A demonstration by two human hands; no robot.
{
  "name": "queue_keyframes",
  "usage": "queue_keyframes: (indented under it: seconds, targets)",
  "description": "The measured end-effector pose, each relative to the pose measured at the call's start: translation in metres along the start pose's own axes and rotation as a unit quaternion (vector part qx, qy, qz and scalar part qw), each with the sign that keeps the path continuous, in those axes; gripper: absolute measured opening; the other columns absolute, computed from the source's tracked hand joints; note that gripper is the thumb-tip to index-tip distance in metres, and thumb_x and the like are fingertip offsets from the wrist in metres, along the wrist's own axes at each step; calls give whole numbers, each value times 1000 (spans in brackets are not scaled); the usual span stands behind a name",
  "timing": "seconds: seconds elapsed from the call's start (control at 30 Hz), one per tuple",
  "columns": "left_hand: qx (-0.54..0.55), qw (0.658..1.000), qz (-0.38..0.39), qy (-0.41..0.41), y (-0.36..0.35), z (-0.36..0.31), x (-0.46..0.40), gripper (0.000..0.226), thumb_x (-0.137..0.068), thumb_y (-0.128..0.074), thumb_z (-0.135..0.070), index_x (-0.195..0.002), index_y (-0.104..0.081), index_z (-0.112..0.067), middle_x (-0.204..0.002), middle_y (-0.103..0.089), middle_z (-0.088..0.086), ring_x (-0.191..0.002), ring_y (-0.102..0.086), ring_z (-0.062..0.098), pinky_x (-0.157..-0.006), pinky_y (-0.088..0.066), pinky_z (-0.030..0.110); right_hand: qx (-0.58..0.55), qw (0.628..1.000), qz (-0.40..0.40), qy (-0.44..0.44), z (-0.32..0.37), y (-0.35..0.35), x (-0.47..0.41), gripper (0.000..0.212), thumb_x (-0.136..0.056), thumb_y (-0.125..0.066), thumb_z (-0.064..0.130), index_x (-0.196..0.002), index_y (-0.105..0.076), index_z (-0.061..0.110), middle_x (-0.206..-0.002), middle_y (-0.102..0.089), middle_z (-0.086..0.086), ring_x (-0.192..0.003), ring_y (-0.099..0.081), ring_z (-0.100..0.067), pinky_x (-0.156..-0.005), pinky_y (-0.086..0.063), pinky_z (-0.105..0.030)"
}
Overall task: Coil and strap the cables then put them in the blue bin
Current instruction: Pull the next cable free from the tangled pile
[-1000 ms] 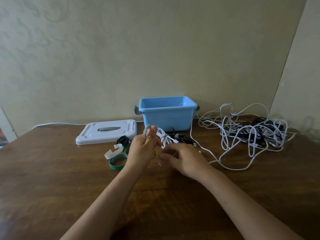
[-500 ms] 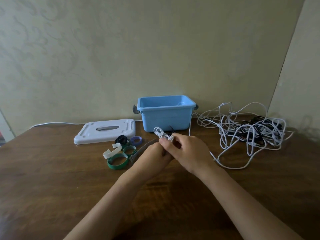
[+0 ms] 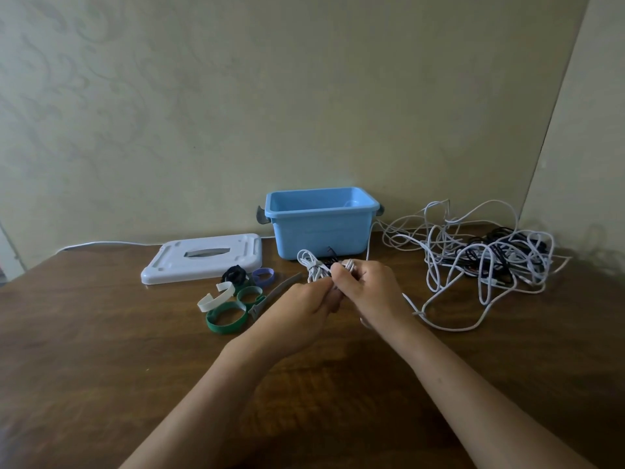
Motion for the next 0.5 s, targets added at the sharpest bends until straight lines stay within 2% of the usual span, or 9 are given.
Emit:
queue_keyframes:
  seconds: [0.1, 0.2, 0.27, 0.3, 0.37, 0.43, 0.5]
  targets:
    - [-10, 1000, -18, 15, 8, 6, 2, 30, -107, -38, -31, -81, -54, -25, -77, -60, -4, -69, -57, 10, -64, -45, 26, -13, 999, 38, -18, 2, -7, 2, 48, -98, -55, 53, -58, -59, 28, -50, -51, 11, -50, -46, -3, -53, -35, -21]
    - [-8, 998, -46, 30, 26, 13, 6, 33, -107, -40, -28, -78, -55, -22, -76, -59, -5, -72, -57, 16, -69, -47, 33, -52, 991, 105, -60, 3, -22, 9, 46, -89, -46, 72, -82, -66, 31, -65, -65, 21, -63, -59, 5, -65, -41, -17]
    - [2, 994, -77, 72, 44, 31, 7, 32, -106, -42, -29, -80, -57, -17, -79, -61, -2, -77, -59, 20, -71, -46, 34, -48, 987, 132, -76, 0, -29, 9, 57, -85, -39, 81, -99, -69, 33, -77, -68, 26, -73, -61, 7, -73, -46, -20]
    - [10, 990, -94, 103, 54, 45, 8, 32, -106, -42, -29, -83, -59, -14, -81, -64, 1, -81, -61, 20, -73, -48, 35, -25, 988, 131, -80, -2, -31, 5, 59, -87, -39, 81, -104, -69, 33, -85, -69, 22, -77, -62, 4, -77, -50, -25]
    - [44, 977, -139, 158, 79, 74, 18, 32, -104, -42, -28, -79, -58, -14, -78, -65, -1, -78, -63, 12, -71, -52, 32, 50, 989, 121, -69, -2, -31, -7, 38, -95, -47, 67, -101, -67, 35, -94, -71, 13, -81, -63, -3, -80, -54, -33]
    - [77, 956, -190, 211, 105, 106, 37, 33, -103, -43, -23, -73, -53, -14, -66, -55, -3, -64, -55, 14, -56, -44, 31, 102, 985, 127, -49, 4, -37, -17, 19, -99, -55, 51, -100, -66, 35, -92, -70, 13, -79, -63, -3, -73, -51, -29]
    - [148, 927, -228, 259, 122, 144, 59, 30, -102, -42, -22, -75, -52, -13, -60, -44, -1, -53, -40, 16, -46, -30, 27, 128, 980, 149, -34, 11, -53, -25, 15, -100, -58, 43, -105, -68, 34, -90, -67, 16, -76, -60, 2, -67, -44, -22]
Point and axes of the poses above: each hand's wrist, its own x-axis away from the middle knuckle, its own y-axis out of the back of the hand, z = x × y, the point moved 9 cm from there along -x, towards the middle knuckle
